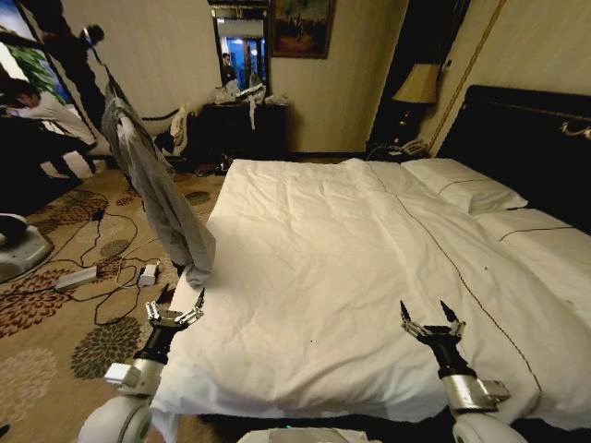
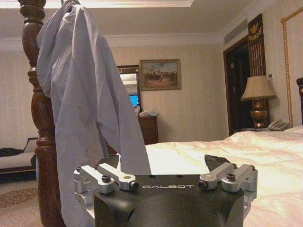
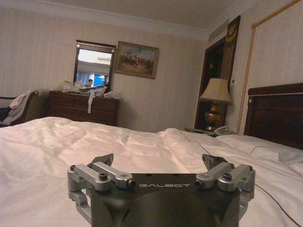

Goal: Pick up the clothes from the bed and hang them on the clothes hanger.

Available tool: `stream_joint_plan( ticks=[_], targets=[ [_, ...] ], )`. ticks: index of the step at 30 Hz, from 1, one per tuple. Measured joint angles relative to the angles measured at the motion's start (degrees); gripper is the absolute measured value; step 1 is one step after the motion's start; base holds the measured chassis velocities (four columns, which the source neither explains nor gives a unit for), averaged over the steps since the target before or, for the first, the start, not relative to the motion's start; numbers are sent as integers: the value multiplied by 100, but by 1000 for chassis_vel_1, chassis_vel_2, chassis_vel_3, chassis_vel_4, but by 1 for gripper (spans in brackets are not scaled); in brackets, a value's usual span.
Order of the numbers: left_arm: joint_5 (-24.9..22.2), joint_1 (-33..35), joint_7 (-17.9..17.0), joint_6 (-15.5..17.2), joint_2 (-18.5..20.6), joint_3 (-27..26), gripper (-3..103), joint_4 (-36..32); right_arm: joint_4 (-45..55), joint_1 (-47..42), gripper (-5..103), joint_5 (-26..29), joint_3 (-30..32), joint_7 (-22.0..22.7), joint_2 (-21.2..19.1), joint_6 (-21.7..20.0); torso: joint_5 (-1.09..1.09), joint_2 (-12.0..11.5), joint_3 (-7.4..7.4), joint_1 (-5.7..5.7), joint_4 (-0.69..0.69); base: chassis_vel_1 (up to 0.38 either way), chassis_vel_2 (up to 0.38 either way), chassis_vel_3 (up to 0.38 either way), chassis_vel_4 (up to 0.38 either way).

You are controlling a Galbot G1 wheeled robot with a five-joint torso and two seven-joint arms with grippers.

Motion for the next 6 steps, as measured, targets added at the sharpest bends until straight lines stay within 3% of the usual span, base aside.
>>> stream_joint_plan(
  ticks=[6],
  targets=[
    [-14, -11, -10, 11, 9, 7, 100, 3, 0, 0, 100, 0, 0, 0, 0, 0, 0, -1, 0, 0, 0, 0, 0, 0, 0]
  ],
)
